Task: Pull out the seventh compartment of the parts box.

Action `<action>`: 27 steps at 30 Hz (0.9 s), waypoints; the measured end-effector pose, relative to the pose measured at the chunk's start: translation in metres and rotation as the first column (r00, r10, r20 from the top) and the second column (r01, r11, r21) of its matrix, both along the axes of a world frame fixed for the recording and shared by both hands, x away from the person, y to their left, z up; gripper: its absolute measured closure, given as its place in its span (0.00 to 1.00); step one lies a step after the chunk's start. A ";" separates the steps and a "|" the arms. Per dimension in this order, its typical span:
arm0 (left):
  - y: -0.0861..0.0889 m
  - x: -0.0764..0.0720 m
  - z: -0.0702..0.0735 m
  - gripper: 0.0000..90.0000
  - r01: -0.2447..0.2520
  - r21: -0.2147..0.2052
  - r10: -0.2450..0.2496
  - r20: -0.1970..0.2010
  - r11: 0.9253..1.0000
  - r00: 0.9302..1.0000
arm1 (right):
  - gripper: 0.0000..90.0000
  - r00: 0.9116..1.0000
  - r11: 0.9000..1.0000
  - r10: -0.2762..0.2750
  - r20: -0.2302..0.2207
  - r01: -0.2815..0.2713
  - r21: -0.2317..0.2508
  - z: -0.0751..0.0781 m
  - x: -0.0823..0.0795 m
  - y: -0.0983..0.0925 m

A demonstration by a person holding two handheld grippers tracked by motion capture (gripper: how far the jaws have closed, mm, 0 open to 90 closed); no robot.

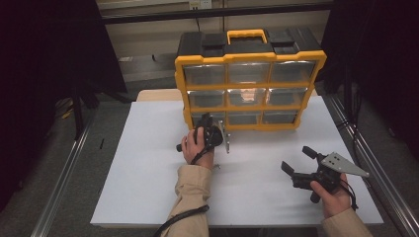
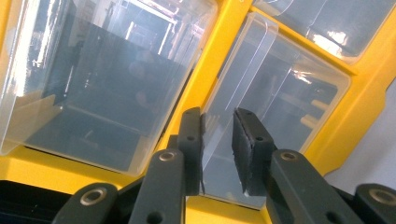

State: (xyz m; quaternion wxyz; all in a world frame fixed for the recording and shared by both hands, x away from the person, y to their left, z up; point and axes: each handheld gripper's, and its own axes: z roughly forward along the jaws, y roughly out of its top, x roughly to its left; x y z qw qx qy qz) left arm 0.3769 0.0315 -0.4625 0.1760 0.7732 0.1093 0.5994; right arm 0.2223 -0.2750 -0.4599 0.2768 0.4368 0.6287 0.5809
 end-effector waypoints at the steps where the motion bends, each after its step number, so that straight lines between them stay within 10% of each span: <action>1: 0.000 0.000 0.000 0.82 0.000 -0.002 0.000 0.000 1.000 1.000 | 0.02 1.000 1.000 -0.001 0.005 0.001 0.001 0.000 0.000 0.000; 27: -0.010 0.000 0.001 0.82 -0.021 -0.016 0.021 -0.008 1.000 1.000 | 0.02 1.000 1.000 -0.010 0.001 0.010 0.017 0.000 0.001 0.001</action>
